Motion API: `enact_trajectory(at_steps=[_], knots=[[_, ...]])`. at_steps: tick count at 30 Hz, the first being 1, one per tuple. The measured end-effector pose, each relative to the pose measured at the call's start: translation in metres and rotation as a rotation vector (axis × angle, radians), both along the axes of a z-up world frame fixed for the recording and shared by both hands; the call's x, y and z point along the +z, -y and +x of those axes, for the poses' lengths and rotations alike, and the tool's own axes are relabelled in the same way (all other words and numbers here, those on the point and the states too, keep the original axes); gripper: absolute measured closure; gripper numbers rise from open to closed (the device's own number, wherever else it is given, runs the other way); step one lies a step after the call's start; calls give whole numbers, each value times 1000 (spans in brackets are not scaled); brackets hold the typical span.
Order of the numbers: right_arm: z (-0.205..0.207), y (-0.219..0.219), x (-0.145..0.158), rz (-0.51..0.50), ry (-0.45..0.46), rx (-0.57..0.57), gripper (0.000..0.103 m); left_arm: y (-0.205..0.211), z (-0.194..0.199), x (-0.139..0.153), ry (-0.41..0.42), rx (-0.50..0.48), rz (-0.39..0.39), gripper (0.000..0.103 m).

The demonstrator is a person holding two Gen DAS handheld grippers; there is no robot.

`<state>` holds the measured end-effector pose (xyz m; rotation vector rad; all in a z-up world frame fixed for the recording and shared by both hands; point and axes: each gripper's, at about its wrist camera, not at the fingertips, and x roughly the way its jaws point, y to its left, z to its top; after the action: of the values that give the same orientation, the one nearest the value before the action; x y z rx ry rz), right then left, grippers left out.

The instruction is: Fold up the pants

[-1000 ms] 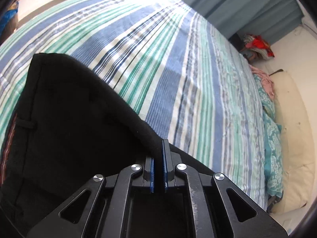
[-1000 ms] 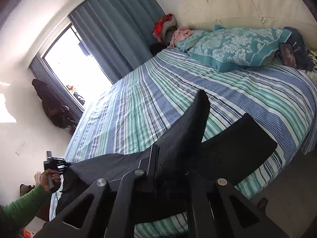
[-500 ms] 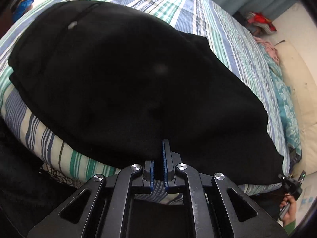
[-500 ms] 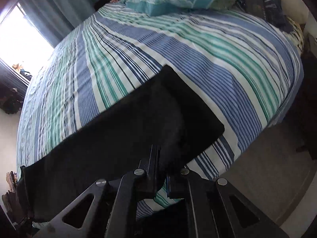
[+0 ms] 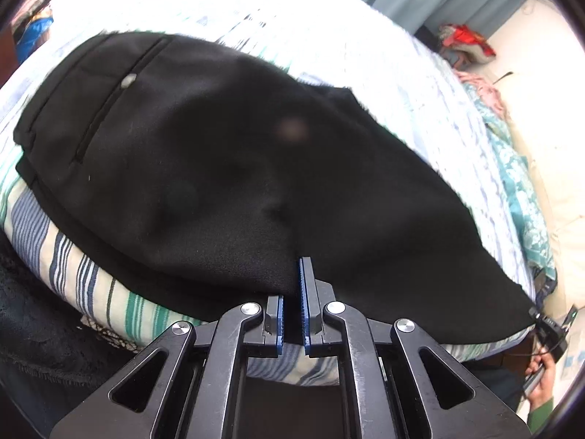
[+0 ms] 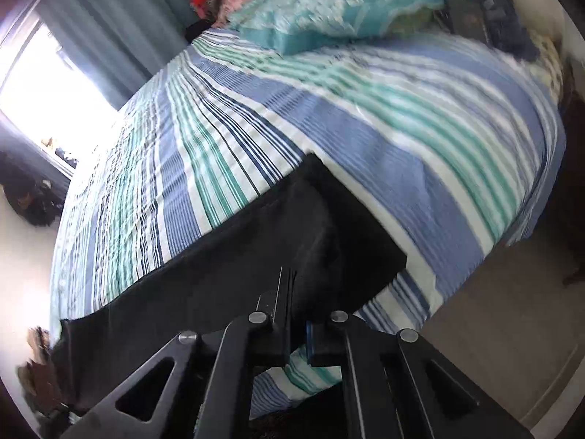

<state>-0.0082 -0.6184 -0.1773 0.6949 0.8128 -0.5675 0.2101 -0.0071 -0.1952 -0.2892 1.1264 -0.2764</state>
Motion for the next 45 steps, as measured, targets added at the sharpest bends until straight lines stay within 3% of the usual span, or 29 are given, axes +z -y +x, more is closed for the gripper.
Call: enact_trajectory(at_steps=[3,5,8,11,14,16,17,18,20,23,25,26,28,30,35,37,39,41,44,45], knots=[[7,-8,33,-191,59,48,98,21,-7,-3,17,-59,73,96],[15,9,13,-167,-32,32,98,28,-9,-17,-34,-76,88,96],[18,28,-34,-35,-176,5,97,28,-11,-19,-37,-76,90,95],[20,28,-35,-53,-189,15,97,27,-11,-20,-40,-80,89,95],[23,26,-36,-60,-222,28,86,30,-15,-17,-44,-91,115,96],[18,25,-33,-64,-216,20,74,31,-19,-8,-39,-98,138,98],[14,23,-29,-63,-206,11,56,34,-18,-5,-40,-97,143,98],[10,21,-25,-70,-197,2,30,34,-20,-3,-46,-95,144,98],[4,13,-13,-143,-221,-36,12,32,-22,-3,-68,-90,142,98],[-2,-6,12,-283,-249,-97,12,32,-21,-2,-86,-93,146,98],[-1,-29,33,-330,-192,-110,12,33,-18,-3,-100,-87,159,89],[2,-45,44,-337,-145,-88,12,31,-17,-4,-114,-74,152,86],[14,-83,58,-325,-64,0,12,27,-22,-4,-138,-58,154,65],[35,-124,62,-286,-2,124,12,22,-31,5,-136,-53,175,60],[85,-207,27,-179,54,361,12,4,-61,37,-56,-94,202,59],[93,-224,2,-154,43,382,12,-2,-58,48,3,-91,210,42],[106,-230,-20,-115,-19,406,12,-6,-38,54,65,-83,208,32],[113,-229,-34,-99,-70,416,12,-6,-13,53,152,-59,220,32],[110,-218,-35,-79,-41,396,9,-6,47,29,214,-9,341,33],[109,-216,-36,-62,-32,390,8,-8,64,14,184,17,406,42]])
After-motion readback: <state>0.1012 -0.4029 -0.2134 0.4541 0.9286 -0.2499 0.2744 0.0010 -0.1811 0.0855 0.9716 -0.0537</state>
